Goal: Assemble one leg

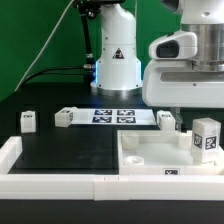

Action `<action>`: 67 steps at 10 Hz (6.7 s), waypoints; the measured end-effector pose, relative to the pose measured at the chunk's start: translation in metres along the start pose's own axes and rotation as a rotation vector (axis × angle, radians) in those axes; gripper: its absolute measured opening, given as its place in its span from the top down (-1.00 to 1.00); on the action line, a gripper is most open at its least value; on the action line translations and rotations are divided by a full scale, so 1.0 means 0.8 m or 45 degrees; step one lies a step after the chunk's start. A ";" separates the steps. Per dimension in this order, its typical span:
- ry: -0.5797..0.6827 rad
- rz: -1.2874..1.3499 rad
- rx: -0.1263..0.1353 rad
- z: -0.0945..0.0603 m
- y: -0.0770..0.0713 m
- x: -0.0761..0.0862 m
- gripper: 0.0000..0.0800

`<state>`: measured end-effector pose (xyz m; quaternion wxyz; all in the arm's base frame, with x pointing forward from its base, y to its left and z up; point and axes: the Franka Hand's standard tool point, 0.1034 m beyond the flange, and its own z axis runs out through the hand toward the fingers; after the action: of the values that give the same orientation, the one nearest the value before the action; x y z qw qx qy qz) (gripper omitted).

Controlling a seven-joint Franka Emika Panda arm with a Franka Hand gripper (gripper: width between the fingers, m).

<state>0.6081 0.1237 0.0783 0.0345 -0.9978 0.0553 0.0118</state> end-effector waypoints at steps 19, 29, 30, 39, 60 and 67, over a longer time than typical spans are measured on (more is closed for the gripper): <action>0.011 1.148 0.033 0.002 0.011 -0.002 0.27; 0.015 0.758 0.034 0.003 0.008 -0.003 -0.61; 0.019 0.636 0.032 0.002 0.006 -0.002 -0.62; 0.029 -0.154 -0.007 0.001 0.007 -0.002 -0.38; 0.044 0.791 0.057 0.003 0.006 0.004 -0.62; 0.063 -0.216 -0.006 0.003 0.008 0.005 -0.62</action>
Offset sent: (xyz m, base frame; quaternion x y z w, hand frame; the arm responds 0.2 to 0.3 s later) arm 0.0000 0.0000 0.0000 0.0000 0.0000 -0.0899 0.9960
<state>0.6110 0.1168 0.0755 0.0314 -0.9990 -0.0286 -0.0156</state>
